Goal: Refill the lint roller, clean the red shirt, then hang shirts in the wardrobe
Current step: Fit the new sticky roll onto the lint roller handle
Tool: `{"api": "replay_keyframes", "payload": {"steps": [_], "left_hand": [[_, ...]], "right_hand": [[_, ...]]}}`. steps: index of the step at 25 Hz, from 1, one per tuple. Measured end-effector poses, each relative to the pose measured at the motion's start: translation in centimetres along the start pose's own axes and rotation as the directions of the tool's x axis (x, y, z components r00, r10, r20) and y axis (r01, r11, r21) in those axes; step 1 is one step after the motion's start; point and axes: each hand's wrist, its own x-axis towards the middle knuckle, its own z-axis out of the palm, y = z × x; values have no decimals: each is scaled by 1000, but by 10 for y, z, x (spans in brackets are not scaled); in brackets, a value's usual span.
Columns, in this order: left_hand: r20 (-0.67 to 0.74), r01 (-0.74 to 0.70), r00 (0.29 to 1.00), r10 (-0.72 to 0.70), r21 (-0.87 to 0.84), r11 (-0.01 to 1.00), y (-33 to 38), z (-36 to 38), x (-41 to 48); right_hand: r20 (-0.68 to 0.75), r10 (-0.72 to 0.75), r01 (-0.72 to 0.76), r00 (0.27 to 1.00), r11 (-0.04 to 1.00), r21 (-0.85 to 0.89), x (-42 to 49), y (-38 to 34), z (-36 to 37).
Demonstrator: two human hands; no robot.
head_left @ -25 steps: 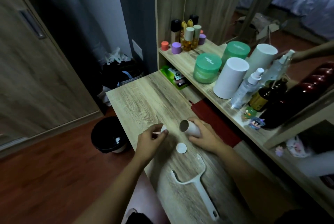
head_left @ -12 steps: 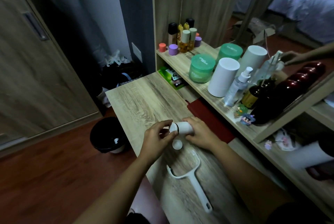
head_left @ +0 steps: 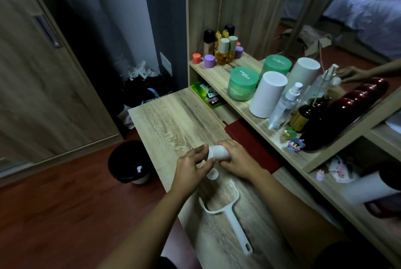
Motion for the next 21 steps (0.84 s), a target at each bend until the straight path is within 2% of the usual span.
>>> {"api": "replay_keyframes", "payload": {"steps": [3, 5, 7, 9, 10, 11, 15, 19, 21], "left_hand": [[-19, -53, 998, 53, 14, 999, -1, 2, -4], [-47, -84, 995, 86, 27, 996, -2, 0, -5], [-114, -80, 990, 83, 26, 996, -4, -5, -3], [-195, -52, 979, 53, 14, 999, -3, -13, 1], [-222, -49, 974, 50, 11, 999, -2, -17, 3], [-237, -55, 970, 56, 12, 998, 0, -22, 6], [-259, -98, 960, 106, 41, 994, 2, -32, 10], [-270, -100, 957, 108, 43, 994, -4, -38, 8], [-275, -76, 958, 78, 18, 997, -4, -40, 7]], "right_hand": [[24, 16, -16, 1000, 1000, 17, -1, -2, 1], [28, 71, -69, 997, 996, -55, 2, -4, 2], [-9, 237, -235, 971, 957, -170, 4, 0, 7], [-3, 436, -427, 900, 880, -206, 2, 7, 15], [31, 485, -467, 874, 856, -222, 2, 11, 21], [83, 483, -451, 871, 857, -250, 3, 12, 29], [276, 316, -228, 908, 923, -309, 10, 6, 61], [253, 282, -174, 925, 909, -379, 14, 5, 78], [217, 266, -180, 939, 920, -347, 12, 3, 77]]}}
